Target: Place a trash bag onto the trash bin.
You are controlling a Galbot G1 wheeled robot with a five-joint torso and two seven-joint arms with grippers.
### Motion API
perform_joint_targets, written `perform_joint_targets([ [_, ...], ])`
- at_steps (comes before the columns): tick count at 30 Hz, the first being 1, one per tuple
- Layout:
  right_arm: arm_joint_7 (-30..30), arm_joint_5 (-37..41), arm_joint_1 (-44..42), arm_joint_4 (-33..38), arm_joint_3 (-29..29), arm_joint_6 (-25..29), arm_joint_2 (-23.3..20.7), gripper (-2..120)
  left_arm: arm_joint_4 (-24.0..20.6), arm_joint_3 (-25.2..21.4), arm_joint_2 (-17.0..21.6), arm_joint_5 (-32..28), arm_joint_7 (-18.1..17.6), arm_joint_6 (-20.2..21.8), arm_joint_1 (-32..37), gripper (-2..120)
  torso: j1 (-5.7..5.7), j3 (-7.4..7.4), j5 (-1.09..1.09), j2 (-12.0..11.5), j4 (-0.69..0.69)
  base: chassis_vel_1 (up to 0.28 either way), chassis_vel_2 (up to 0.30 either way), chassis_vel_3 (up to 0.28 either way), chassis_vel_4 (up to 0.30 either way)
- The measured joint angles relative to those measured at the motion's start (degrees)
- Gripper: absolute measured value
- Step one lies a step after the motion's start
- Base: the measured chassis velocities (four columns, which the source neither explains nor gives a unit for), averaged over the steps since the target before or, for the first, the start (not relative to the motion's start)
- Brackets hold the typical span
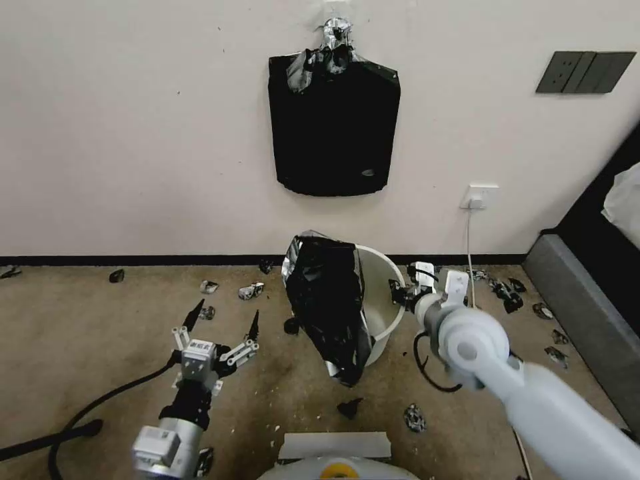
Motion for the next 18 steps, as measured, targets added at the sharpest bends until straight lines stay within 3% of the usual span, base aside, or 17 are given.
perform_joint_targets([
  [10, -1.2, -7.6, -9.4, 0.1, 1.4, 3.9, 7.2, 5, -0.7, -2.3, 0.3, -2.6, 0.0, 0.8, -0.3, 100, 0.00, 0.00, -0.01, 0.0, 0.00, 0.000, 0.000, 0.000, 0.000],
  [18, -2.6, -10.9, -11.3, -1.4, 0.7, 5.1, 8.8, 5, -0.3, -2.7, 0.5, -3.0, 0.0, 0.8, -0.3, 100, 0.00, 0.00, -0.01, 0.0, 0.00, 0.000, 0.000, 0.000, 0.000],
])
